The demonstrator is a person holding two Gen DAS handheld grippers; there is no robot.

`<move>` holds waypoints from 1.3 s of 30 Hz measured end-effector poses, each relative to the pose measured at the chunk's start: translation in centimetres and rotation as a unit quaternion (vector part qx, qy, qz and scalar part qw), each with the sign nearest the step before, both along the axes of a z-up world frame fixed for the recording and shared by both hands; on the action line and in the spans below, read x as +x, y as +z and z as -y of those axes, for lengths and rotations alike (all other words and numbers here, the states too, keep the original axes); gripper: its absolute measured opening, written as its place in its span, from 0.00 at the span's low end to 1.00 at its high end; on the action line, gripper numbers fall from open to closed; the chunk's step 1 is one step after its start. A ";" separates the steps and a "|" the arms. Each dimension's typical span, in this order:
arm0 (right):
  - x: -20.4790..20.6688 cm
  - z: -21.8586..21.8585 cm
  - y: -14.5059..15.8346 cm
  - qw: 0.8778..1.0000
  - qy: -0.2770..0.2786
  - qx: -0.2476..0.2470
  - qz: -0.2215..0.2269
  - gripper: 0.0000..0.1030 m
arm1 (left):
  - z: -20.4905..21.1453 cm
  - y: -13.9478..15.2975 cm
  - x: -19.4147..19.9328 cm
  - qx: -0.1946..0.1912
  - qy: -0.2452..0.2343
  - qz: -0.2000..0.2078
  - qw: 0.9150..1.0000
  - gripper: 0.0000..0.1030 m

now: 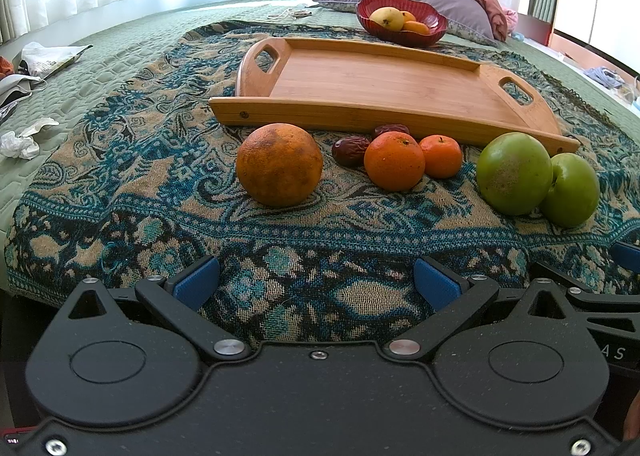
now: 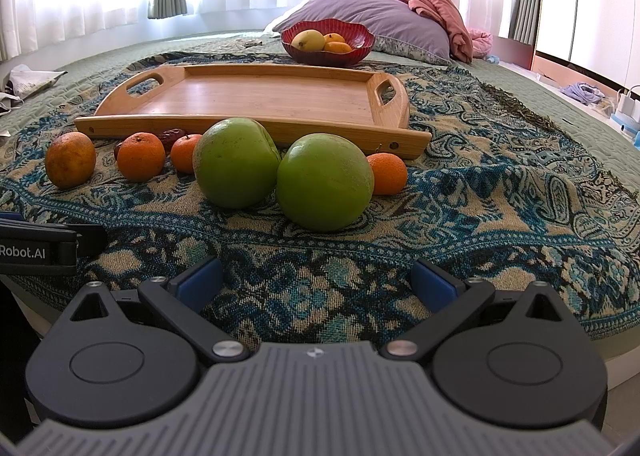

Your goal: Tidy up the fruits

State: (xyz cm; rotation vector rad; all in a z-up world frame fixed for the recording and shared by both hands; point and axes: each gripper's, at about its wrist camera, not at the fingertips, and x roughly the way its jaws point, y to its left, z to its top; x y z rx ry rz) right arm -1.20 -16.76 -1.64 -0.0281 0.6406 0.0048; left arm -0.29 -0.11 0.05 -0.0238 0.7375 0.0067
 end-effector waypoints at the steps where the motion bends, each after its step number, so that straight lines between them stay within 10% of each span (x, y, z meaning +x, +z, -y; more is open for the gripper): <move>1: 0.0 0.0 0.0 1.000 0.000 0.000 0.000 1.00 | 0.0 0.0 0.0 0.000 0.000 0.000 1.000 1.00; 39: -1.6 -0.8 1.2 0.997 0.019 -0.004 0.072 1.00 | -0.5 0.9 -0.3 -0.011 0.003 0.026 1.000 1.00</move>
